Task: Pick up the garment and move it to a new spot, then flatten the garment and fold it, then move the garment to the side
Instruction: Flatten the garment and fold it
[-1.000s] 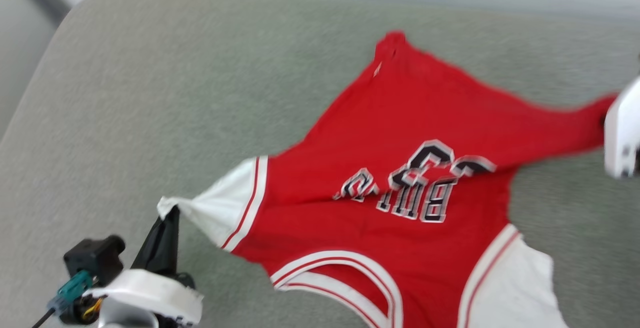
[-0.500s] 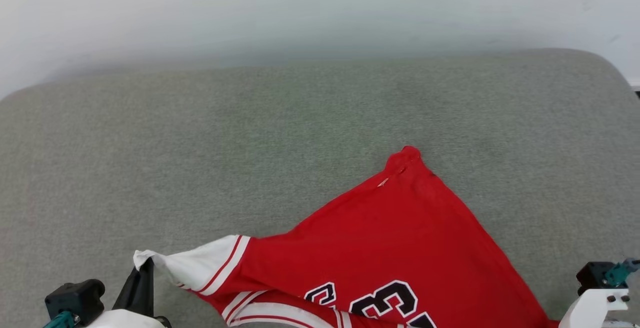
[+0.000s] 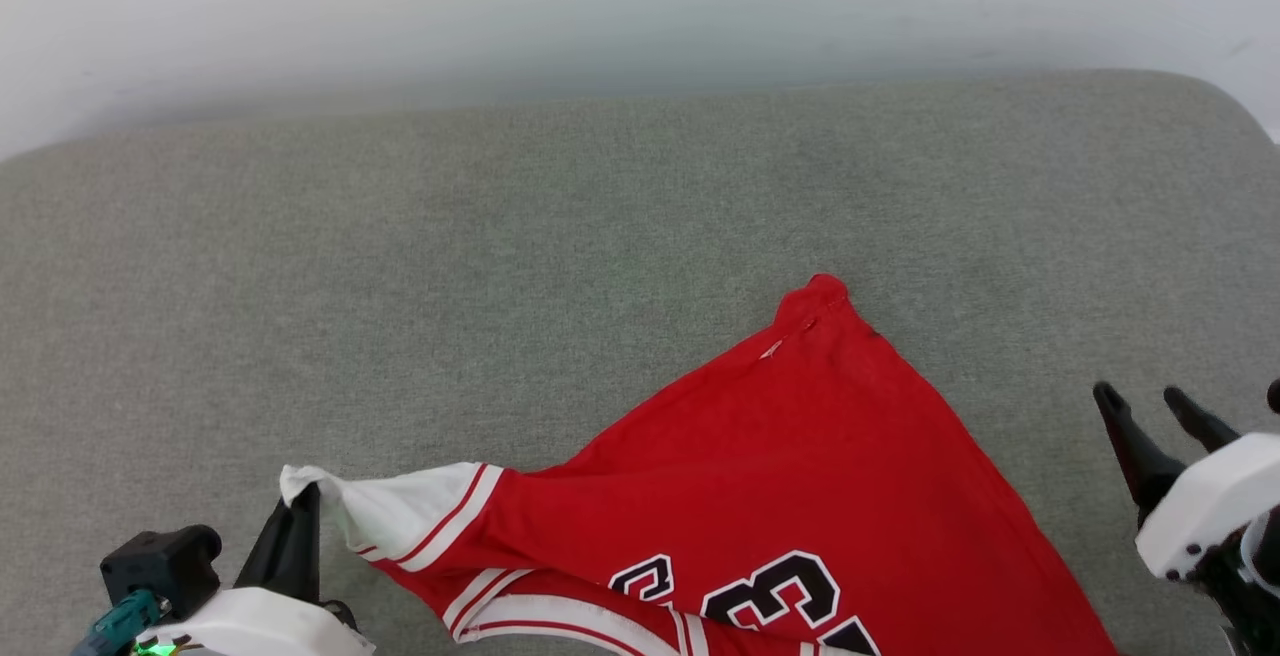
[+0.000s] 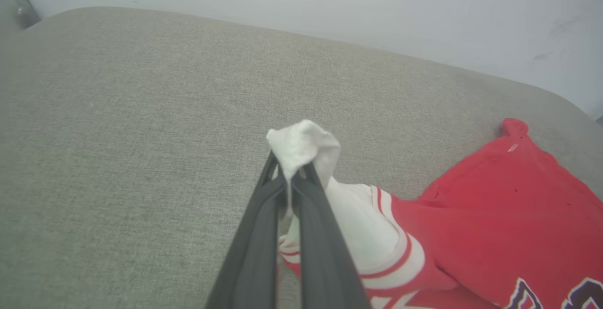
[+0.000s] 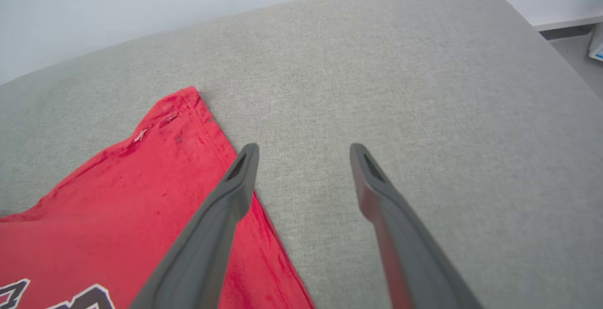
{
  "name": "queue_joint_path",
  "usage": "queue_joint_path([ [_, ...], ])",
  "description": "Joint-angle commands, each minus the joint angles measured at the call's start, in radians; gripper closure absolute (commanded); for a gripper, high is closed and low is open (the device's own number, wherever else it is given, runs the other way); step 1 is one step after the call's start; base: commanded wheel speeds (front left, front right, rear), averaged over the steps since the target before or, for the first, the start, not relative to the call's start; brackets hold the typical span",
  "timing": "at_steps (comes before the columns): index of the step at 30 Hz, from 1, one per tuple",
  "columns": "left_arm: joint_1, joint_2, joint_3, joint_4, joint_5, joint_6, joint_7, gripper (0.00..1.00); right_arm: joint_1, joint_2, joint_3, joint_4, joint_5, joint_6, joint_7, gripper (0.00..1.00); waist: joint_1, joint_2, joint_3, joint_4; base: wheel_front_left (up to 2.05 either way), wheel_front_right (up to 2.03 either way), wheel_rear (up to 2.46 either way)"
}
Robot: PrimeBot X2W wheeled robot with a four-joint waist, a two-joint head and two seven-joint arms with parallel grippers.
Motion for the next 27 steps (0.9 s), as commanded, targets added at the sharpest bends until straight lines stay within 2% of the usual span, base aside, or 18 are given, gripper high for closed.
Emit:
queue_joint_path([
  [1, -0.024, 0.004, -0.001, -0.007, 0.009, -0.003, -0.001, 1.00, -0.038, 0.001, 0.012, 0.014, 0.009, -0.001, -0.033, 0.00, 0.0002, 0.0000, 0.027, 0.015, 0.00, 0.00, 0.00],
  [4, -0.054, 0.003, -0.004, -0.018, 0.019, -0.009, -0.004, 1.00, -0.118, -0.019, 0.040, 0.070, 0.026, -0.001, -0.059, 0.00, 0.0002, 0.0000, 0.071, 0.033, 0.00, 0.00, 0.00],
  [6, -0.077, -0.003, -0.009, -0.026, 0.026, -0.015, -0.008, 1.00, -0.182, -0.034, 0.067, 0.111, 0.040, -0.001, -0.030, 0.00, 0.0002, 0.0000, 0.102, 0.045, 0.00, 0.00, 0.00],
  [12, -0.158, -0.022, -0.024, -0.029, 0.045, -0.040, -0.018, 1.00, -0.380, -0.083, 0.165, 0.192, 0.071, -0.001, 0.208, 0.00, 0.0002, 0.0000, 0.192, 0.089, 0.00, 0.00, 0.00],
  [18, -0.228, -0.045, -0.046, -0.026, 0.067, -0.064, -0.030, 1.00, -0.532, -0.089, 0.240, 0.241, 0.068, -0.001, 0.435, 0.00, 0.0002, 0.0000, 0.263, 0.135, 0.00, 0.00, 0.00],
  [22, -0.267, -0.069, -0.068, -0.013, 0.075, -0.084, -0.035, 1.00, -0.583, -0.090, 0.289, 0.285, 0.059, -0.001, 0.522, 0.00, 0.0002, 0.0000, 0.296, 0.162, 0.00, 0.00, 0.00],
  [27, -0.291, -0.093, -0.081, 0.008, 0.075, -0.100, -0.045, 1.00, -0.593, -0.077, 0.332, 0.337, 0.072, -0.001, 0.559, 0.00, 0.0002, 0.0000, 0.318, 0.180, 0.00, 0.00, 0.00],
])
